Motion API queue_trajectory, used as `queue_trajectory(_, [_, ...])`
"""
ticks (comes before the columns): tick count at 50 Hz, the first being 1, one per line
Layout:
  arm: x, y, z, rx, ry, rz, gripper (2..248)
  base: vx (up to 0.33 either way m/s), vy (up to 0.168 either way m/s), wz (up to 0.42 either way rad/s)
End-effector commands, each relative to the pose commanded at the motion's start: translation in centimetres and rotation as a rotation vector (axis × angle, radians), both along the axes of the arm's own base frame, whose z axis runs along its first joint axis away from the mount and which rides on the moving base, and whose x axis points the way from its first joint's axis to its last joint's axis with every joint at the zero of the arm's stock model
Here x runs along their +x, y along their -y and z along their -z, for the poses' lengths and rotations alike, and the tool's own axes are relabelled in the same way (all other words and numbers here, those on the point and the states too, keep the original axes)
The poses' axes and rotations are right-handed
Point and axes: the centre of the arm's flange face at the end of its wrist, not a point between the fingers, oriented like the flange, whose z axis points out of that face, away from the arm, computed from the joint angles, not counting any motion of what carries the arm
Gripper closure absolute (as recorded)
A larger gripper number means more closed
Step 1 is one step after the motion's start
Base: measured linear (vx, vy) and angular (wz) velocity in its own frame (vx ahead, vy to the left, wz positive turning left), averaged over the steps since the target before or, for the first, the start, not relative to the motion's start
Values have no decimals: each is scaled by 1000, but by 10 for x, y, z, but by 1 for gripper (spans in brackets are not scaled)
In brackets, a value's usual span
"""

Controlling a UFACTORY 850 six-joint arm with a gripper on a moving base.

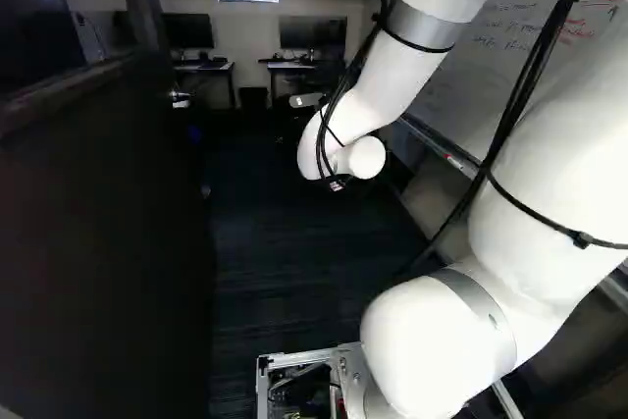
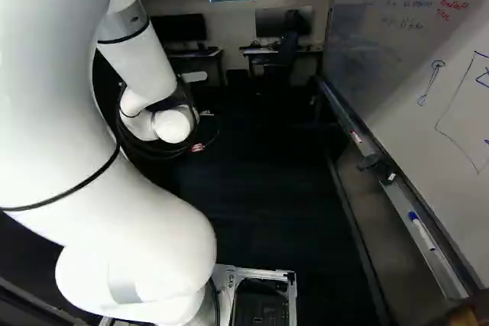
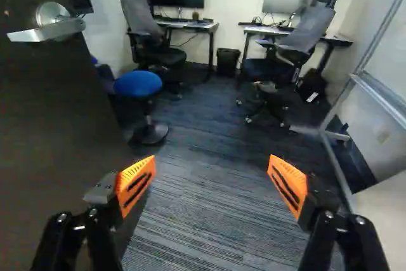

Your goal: Open the door and move inside

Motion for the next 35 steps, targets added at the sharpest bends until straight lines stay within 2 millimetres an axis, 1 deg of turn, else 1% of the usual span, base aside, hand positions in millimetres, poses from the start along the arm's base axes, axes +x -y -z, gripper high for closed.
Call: queue_trajectory(35, [0,0,0,0,0,0,3,173,7,-6])
